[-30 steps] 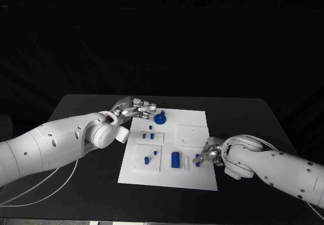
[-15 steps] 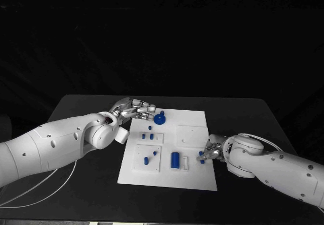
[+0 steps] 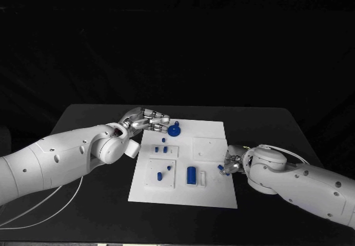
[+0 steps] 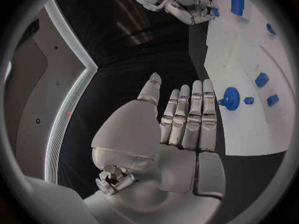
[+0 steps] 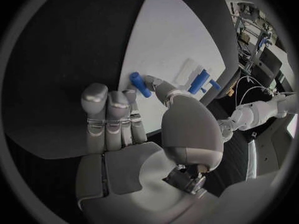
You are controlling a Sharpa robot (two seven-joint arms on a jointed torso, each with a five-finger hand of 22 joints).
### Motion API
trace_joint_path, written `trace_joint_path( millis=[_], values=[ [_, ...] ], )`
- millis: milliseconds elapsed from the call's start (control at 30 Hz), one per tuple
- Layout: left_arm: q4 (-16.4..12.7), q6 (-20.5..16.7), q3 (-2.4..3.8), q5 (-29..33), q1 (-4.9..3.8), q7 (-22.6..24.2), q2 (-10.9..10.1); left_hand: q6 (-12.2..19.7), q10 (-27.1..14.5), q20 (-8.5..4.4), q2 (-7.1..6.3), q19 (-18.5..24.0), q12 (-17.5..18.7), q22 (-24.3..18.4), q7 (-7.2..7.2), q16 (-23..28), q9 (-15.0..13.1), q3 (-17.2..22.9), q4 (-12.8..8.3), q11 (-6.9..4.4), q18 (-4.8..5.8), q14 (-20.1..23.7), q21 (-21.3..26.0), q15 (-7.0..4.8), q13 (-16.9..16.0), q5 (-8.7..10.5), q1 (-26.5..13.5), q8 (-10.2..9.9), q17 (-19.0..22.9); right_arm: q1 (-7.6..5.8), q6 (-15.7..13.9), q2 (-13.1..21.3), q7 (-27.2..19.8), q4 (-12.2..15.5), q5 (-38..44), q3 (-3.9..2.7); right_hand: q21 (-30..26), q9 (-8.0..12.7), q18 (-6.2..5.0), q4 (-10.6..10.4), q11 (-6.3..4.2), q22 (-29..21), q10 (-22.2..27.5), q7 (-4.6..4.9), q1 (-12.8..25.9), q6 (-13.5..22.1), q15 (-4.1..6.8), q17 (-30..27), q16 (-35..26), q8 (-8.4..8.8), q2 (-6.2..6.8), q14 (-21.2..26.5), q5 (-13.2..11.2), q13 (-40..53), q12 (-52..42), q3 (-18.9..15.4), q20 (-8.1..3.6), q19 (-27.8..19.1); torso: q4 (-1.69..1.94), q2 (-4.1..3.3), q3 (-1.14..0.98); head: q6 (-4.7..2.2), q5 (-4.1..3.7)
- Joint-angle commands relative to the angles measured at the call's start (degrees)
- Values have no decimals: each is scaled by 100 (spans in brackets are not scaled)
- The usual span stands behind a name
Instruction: Assemble the parts on the task board
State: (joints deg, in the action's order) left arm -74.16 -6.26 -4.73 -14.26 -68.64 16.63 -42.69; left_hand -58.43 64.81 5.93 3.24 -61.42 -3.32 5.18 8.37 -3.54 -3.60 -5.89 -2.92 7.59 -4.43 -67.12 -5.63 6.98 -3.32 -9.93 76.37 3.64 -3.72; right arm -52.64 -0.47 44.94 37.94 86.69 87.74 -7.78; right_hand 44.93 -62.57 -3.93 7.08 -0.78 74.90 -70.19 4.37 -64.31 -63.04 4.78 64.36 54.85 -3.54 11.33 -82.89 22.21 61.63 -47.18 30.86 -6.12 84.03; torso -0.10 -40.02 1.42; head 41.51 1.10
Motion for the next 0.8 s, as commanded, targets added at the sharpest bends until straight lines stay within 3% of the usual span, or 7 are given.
trace_joint_path(
  millis=[33, 400, 567, 800],
  values=[
    [-19, 82, 2, -17, -3, 24, 1, 17, -25, 23, 21, 27, -6, -6, -7, 2, 3, 1, 43, -16, 55, 45, -26, -3, -6, 4, -14, 10, -8, 61, 373, 22, 322, -99, 63, 53, 56, 5873, -91, 621, -1, 558, 29, 157, -99, 105, -17, 17, -2, -6, -215, 32, 197, -19, 10, 618, 32, 155, -3, -3, 1, 0, -13],
    [-22, 79, 0, -25, -3, 20, -2, 27, -22, 22, 13, 26, -7, -10, -6, 2, 4, 0, 48, -16, 55, 42, -28, -3, -6, 3, -10, 8, -8, 61, 325, 15, 219, -87, -243, 65, 215, 5864, -73, 651, -52, 564, -23, 76, 134, -215, 9, 59, 46, -12, -347, -17, 551, -26, -91, 743, 11, 141, 2, -3, -3, -2, -14],
    [-21, 79, 0, -27, -3, 23, -1, 27, -22, 22, 13, 26, -7, -10, -6, 2, 4, 0, 48, -16, 55, 42, -28, -3, -6, 3, -10, 8, -8, 61, 153, 17, 78, -25, -349, 66, 296, 5862, -48, 667, -94, 575, -88, 7, 176, -488, 40, 109, 104, -10, -418, -49, 697, -4, -159, 800, -18, 157, 2, -2, 0, 9, -12],
    [-19, 79, 0, -27, -3, 25, -1, 27, -22, 22, 13, 26, -7, -10, -6, 2, 4, 0, 48, -16, 55, 42, -28, -3, -6, 3, -10, 8, -8, 60, -207, 86, -117, 205, -621, 64, 391, 5866, -16, 682, -127, 585, -176, -41, 210, -651, 70, 174, 152, -9, -482, -62, 695, 48, -250, 716, -55, 172, 1, -1, 1, 24, -10]
  ],
)
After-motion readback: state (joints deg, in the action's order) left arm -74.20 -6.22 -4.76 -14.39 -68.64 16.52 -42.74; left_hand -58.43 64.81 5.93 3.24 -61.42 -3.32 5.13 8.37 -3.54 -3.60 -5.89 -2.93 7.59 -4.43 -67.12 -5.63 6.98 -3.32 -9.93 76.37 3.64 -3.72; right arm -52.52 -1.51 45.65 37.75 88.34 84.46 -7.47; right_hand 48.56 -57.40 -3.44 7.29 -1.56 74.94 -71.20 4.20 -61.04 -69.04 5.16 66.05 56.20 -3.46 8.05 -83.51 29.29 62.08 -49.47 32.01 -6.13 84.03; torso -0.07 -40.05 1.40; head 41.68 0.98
